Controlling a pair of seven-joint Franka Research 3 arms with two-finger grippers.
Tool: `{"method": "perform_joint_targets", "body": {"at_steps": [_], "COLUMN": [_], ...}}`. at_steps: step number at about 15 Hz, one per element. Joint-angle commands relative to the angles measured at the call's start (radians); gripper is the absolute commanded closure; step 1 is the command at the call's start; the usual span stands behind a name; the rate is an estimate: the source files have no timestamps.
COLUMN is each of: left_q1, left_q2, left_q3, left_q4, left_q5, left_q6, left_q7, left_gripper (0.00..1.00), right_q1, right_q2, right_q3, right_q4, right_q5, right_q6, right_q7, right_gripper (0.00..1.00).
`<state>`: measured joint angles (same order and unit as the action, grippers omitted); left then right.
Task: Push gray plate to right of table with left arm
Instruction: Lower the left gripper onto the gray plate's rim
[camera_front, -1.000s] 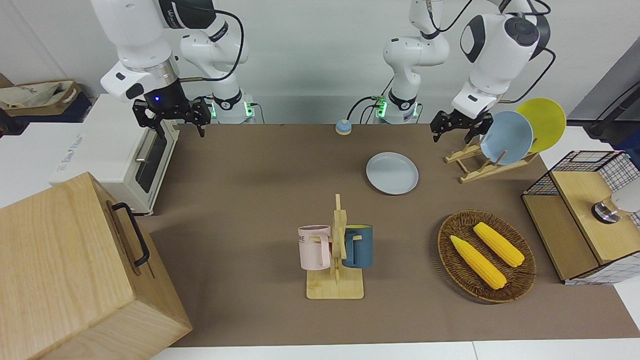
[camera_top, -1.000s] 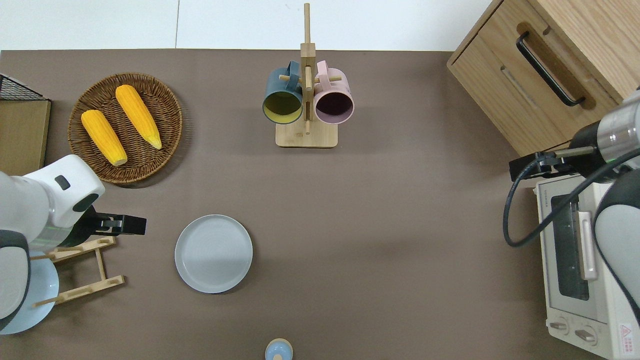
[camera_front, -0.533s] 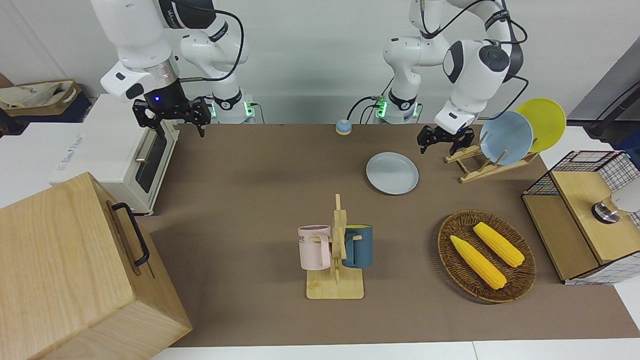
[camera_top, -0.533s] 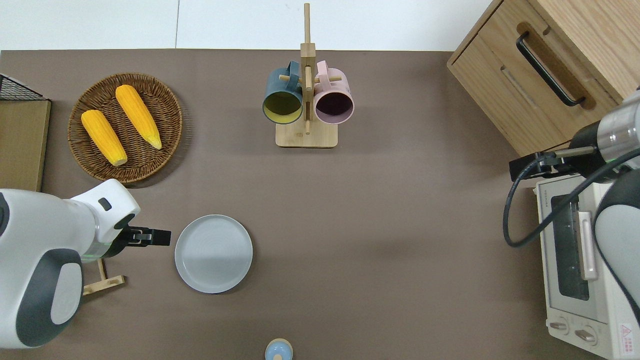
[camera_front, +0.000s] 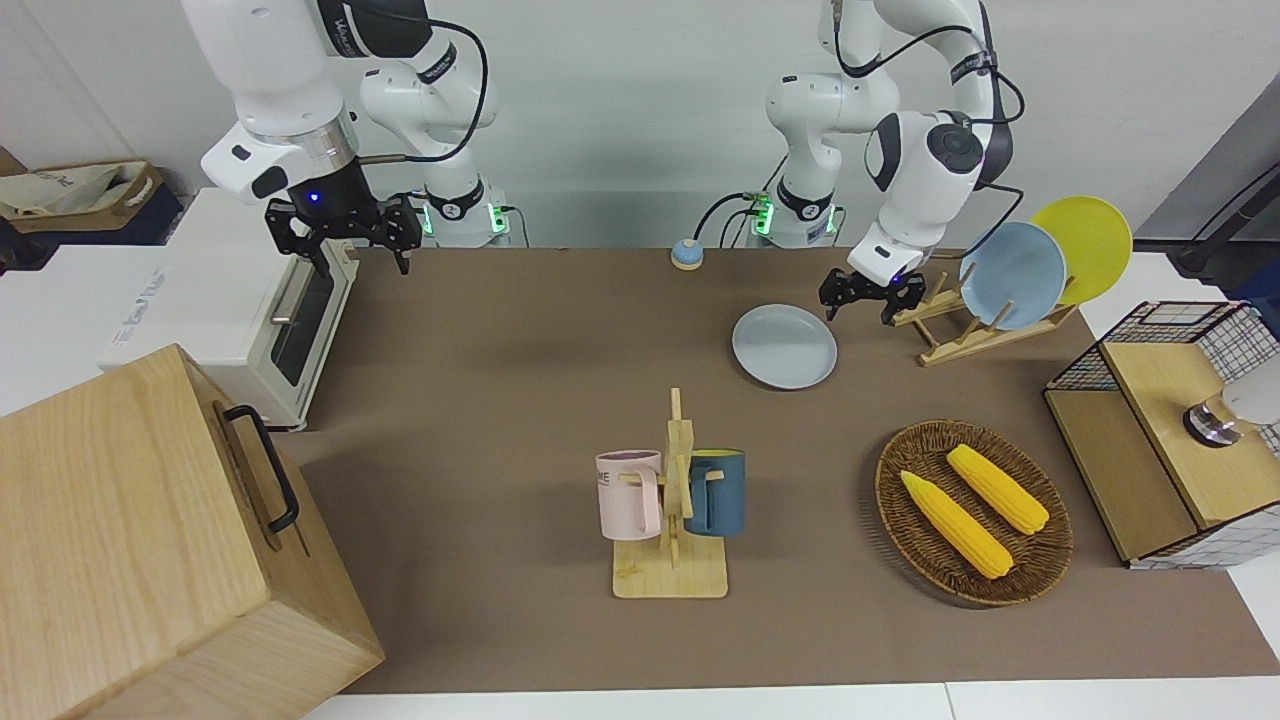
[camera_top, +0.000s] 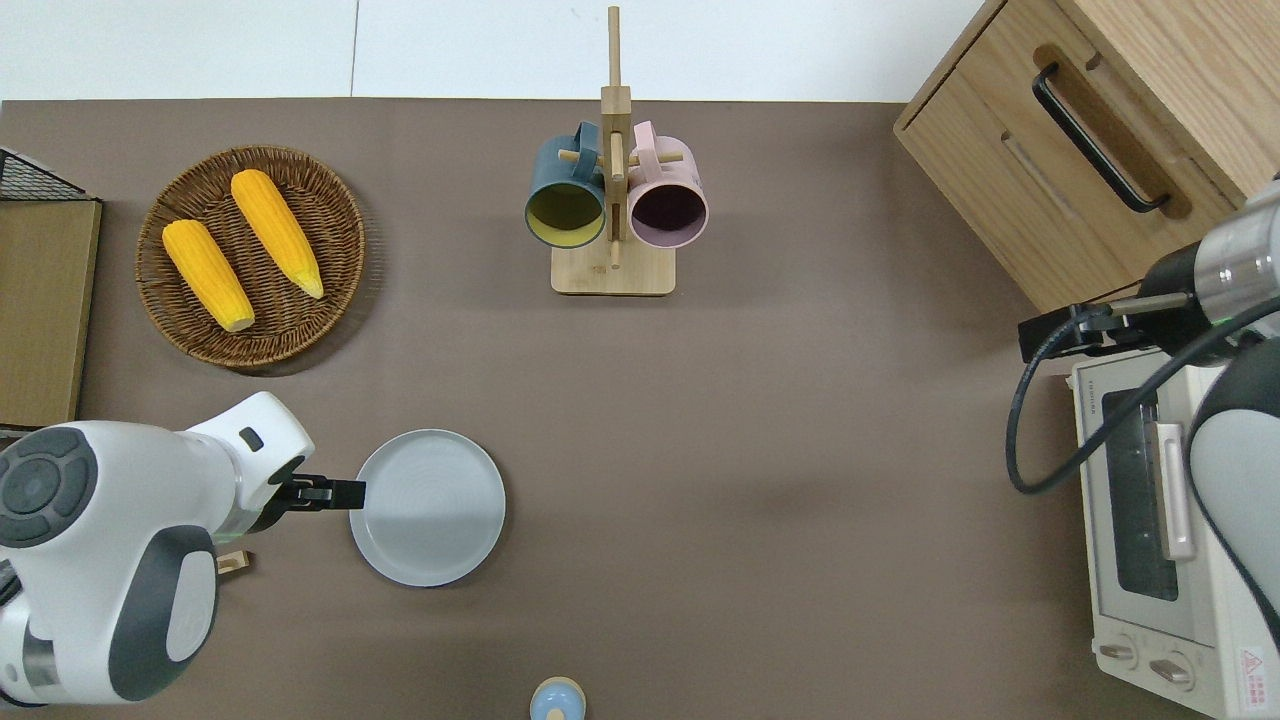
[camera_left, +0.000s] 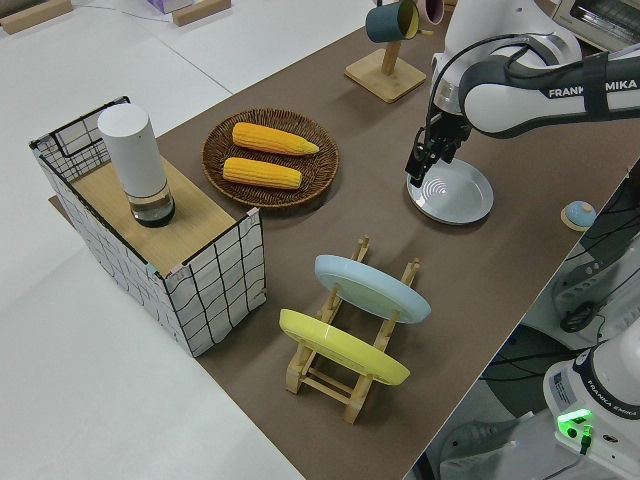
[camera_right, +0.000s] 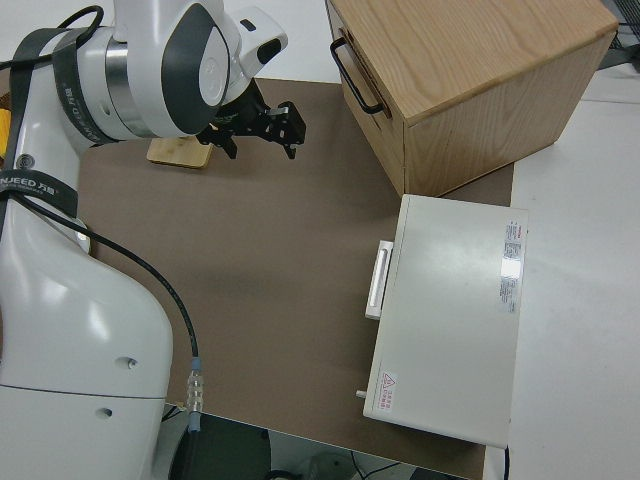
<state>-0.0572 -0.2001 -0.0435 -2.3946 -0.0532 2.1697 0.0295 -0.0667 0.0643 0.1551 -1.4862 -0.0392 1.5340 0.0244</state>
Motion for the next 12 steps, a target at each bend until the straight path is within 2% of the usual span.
{"method": "perform_joint_targets", "body": {"at_steps": [1,5,7,12], "left_q1": [-0.013,-0.046,-0.046,-0.046], "left_q2": [-0.033,0.014,0.056,0.07], "left_q3": [0.01,0.01,0.01,0.01], "left_q4": [-0.101,-0.204,-0.209,-0.213], "left_q5": [-0.013,-0.046,-0.047,-0.047], "left_q6": [0.099,0.298,0.332,0.346], "left_q7": [0.001,-0.013,-0.013,-0.013], "left_gripper": [0.0,0.0,0.0,0.01], "right_q1": [-0.001,-0.001,-0.001,-0.001], "right_q2": [-0.006,-0.006,-0.006,-0.006], "right_q3": [0.0,0.0,0.0,0.0], "right_q4": [0.001,0.003,0.001,0.003], "right_q5": [0.007,0.007,0.007,0.007], "right_q6": [-0.011,-0.011,-0.011,-0.011], "right_q7": [0.002,0.002,0.002,0.002], "right_gripper": [0.017,0.017,0.017,0.017]}}
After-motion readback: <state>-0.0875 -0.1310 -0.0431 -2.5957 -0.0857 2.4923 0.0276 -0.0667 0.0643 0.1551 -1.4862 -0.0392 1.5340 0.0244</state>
